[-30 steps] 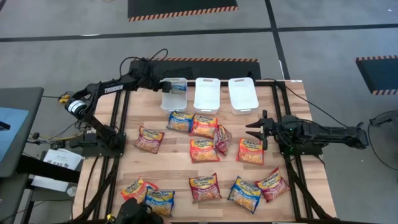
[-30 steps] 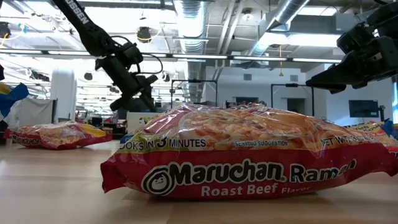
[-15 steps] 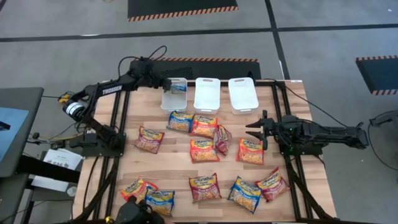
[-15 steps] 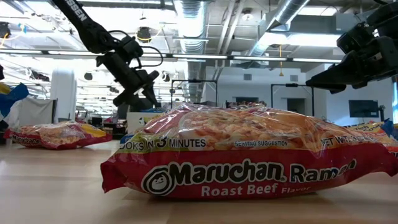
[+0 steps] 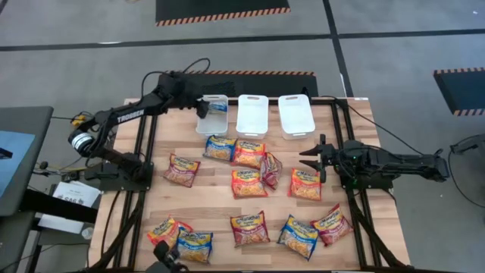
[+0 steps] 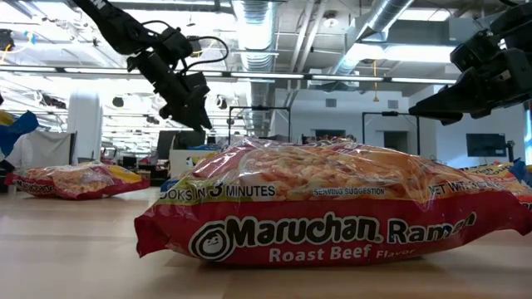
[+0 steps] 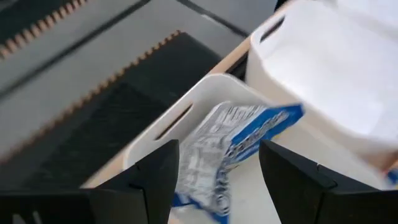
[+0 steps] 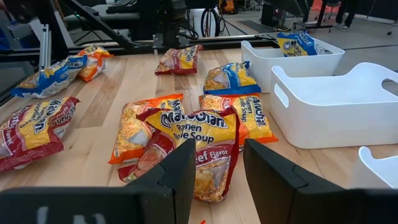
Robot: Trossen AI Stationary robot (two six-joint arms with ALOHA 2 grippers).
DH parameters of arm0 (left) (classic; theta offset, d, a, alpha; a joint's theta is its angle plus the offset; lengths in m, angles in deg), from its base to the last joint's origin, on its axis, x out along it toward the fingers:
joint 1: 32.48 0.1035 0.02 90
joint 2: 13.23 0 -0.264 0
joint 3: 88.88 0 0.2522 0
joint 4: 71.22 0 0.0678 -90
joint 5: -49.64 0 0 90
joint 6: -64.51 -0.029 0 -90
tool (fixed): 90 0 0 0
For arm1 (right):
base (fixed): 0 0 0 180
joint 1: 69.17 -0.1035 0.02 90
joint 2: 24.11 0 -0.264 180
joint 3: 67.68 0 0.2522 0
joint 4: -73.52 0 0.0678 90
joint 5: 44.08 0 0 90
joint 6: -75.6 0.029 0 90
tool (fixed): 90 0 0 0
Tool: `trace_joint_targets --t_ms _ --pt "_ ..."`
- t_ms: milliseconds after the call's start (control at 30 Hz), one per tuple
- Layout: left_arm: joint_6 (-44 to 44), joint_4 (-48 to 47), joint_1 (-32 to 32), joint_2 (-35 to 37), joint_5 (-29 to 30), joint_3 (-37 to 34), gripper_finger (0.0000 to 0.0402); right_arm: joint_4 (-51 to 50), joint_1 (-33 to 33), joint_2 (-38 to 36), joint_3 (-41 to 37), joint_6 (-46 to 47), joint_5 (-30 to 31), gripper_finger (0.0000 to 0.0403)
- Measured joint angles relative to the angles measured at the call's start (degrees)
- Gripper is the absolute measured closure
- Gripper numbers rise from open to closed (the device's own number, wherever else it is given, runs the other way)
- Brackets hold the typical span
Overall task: Sort Maruchan noodles
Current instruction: Put the blue noodle pack into the left white bin
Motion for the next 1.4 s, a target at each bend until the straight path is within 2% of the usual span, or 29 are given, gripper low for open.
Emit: trace_joint_targets --t_ms 133,400,867,1400 --pt "-5.8 -1.4 -1.8 -0.9 4.4 0.0 0.0194 0.0 0.0 0.0 0.0 0.0 0.0 0.0243" --pt "-8.1 -2.4 -2.9 -1.4 5.9 0.0 0.0194 0.0 0.0 0.0 0.0 0.0 0.0 0.0243" --pt "-9.9 -3.6 -3.8 -1.6 5.7 0.0 0.0194 0.0 0.0 0.0 0.0 0.0 0.0 0.0243" --pt "-6.9 2.2 -2.8 -9.2 4.0 0.0 0.0194 0.0 0.0 0.0 0.0 0.0 0.0 0.0243"
